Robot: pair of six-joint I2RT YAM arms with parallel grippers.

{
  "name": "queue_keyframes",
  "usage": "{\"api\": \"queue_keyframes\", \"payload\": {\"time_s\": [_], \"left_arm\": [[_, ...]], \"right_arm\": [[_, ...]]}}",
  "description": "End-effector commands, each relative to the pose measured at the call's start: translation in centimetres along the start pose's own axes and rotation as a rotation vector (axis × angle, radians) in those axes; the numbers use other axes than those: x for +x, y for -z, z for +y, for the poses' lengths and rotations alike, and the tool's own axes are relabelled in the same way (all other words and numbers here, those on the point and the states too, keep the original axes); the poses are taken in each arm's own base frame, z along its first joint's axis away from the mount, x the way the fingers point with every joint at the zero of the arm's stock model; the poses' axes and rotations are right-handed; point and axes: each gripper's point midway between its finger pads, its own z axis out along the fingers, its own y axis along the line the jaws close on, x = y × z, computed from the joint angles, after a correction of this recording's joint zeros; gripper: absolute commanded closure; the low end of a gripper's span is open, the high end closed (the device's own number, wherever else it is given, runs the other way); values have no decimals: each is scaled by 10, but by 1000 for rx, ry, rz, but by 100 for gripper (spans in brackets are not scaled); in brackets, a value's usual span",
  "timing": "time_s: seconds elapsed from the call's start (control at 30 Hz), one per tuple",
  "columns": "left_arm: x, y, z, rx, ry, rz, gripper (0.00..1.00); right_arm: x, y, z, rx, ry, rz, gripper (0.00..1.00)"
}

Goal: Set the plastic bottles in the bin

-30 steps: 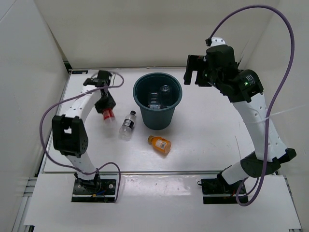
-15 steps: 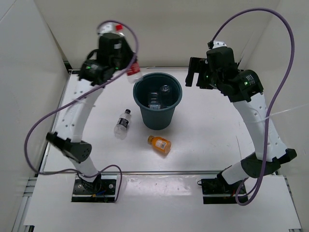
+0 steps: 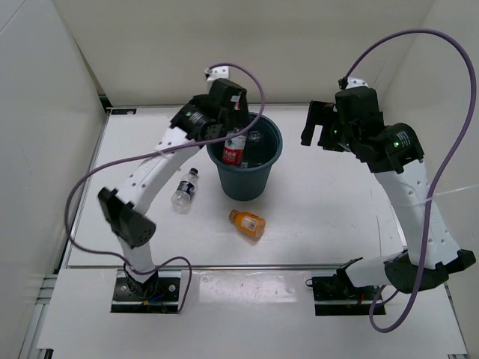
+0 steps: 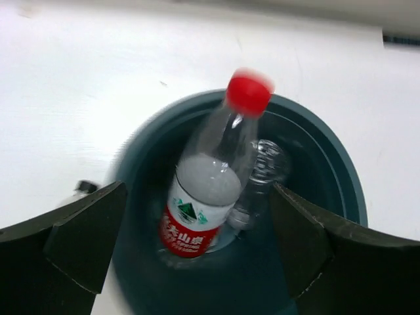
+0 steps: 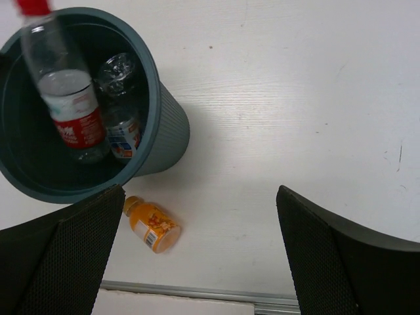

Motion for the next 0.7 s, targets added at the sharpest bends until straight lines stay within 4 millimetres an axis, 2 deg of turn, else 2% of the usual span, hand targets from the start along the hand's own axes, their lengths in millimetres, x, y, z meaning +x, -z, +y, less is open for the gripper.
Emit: {"api": "queue_keyframes", "payload": {"time_s": [0.0,0.03,0.07,0.1,0.13,0.17,0.2,0.23,0.33,0.37,0.43,0.47,0.5,0.53,0.67], "left_arm": [[-87,90,56,-83,132,-323,0],[-77,86,71,-129,127,-317,0],[-81,99,87,-132,147,-334,0],[-80,94,111,-169,163,-323,0],[-53,77,115,-136,139,-231,0],[-43,75,125,-118,145,-196,0],[-31,63,147,-134,173,-146,0],[13,42,148,-86,161,-6,0],[62,19,171,-72,183,129,0],[91,8,175,-60,188,193,0],[112,-3,190,-99,189,237,0],[130,-7,199,-125,191,280,0],[132,-14,199,-119,184,269,0],[142,-21,216,-170,168,284,0],[160,-50,249,-237,159,345,0]], "right_arm": [[6,2,-7,17,-11,3,0],[5,5,-7,13,-24,-5,0],[8,2,-5,7,-32,3,0],[11,-2,-9,20,-33,14,0],[9,-2,-5,4,-46,9,0],[13,-4,-4,-3,-44,22,0],[13,-4,-4,-3,-43,23,0],[12,-8,-3,-2,-43,24,0],[12,-10,2,-20,-43,36,0],[12,-10,2,-20,-43,36,0],[11,-11,4,-29,-34,38,0],[11,-11,4,-30,-25,38,0],[8,-9,5,-34,-27,30,0],[8,-7,4,-34,-18,30,0],[2,1,4,-48,27,24,0]]}}
